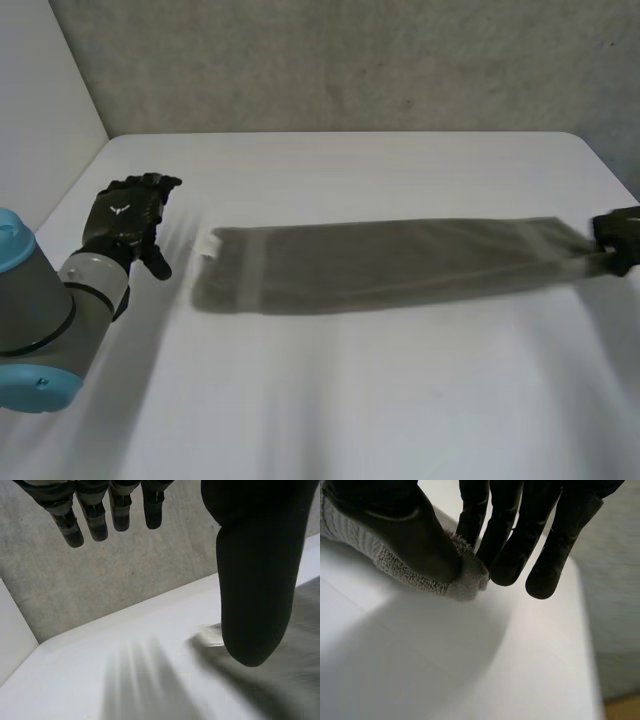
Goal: Fold the towel.
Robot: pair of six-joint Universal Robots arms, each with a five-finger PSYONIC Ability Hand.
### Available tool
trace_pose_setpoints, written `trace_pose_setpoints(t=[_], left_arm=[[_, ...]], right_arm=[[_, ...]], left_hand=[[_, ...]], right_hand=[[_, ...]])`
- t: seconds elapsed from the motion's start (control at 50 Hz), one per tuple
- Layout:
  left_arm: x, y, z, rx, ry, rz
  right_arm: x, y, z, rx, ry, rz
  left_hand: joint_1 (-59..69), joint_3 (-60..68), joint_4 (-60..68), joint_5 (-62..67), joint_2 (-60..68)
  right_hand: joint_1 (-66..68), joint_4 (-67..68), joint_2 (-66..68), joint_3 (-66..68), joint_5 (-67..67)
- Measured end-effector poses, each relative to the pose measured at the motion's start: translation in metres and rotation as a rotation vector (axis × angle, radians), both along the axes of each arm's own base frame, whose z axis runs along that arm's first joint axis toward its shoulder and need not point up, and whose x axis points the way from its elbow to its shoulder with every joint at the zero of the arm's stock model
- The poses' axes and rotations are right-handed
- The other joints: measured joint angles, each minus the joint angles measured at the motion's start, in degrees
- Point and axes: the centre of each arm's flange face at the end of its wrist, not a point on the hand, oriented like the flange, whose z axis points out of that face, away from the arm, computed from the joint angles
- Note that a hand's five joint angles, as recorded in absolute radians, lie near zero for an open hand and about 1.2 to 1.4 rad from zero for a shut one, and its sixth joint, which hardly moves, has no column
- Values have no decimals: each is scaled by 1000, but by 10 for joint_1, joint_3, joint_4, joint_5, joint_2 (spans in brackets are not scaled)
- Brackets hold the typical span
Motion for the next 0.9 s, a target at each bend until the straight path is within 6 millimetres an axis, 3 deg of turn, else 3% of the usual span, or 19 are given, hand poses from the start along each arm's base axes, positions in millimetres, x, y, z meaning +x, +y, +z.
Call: trace_pose_setpoints(t=[0.08,0.14,0.22,0.3,0.34,0.42,0.48,0.58,0.7,0.9], left_arm=[[1,1,4,-10,3,3],[1,1,6,-15,4,3],[1,1,6,-17,5,2],[0,2,6,-17,5,-1],[-1,2,6,-16,5,-3],[-1,3,6,-15,5,-5],[-2,3,5,-15,5,-6],[-2,3,5,-15,5,-8],[-3,4,5,-16,5,-10],[-4,3,7,-21,6,-13]], right_arm=[[-33,-11,16,-56,103,-70],[-33,-14,31,-99,125,-83],[4,-13,65,-207,82,-31],[74,1,94,-319,-16,110],[126,18,101,-375,-70,231],[198,51,92,-411,-115,418],[257,92,64,-395,-112,591],[307,142,17,-340,-50,780],[328,170,-19,-302,21,880],[334,169,-9,-330,0,891]], left_hand=[[0,0,0,0,0],[0,0,0,0,0],[0,0,-1,0,0],[-2,0,-1,0,0],[-2,0,-1,0,0],[-2,0,-1,0,0],[-2,0,-1,0,-1],[-2,0,-1,0,-1],[-2,0,-1,0,-1],[-2,0,-1,0,-1]], right_hand=[[1,0,0,0,2],[3,0,0,0,3],[3,0,2,0,3],[3,0,5,0,3],[3,0,10,0,3],[3,0,10,0,3],[3,0,10,0,3],[3,0,10,0,3],[3,0,10,0,3],[3,0,10,0,3]])
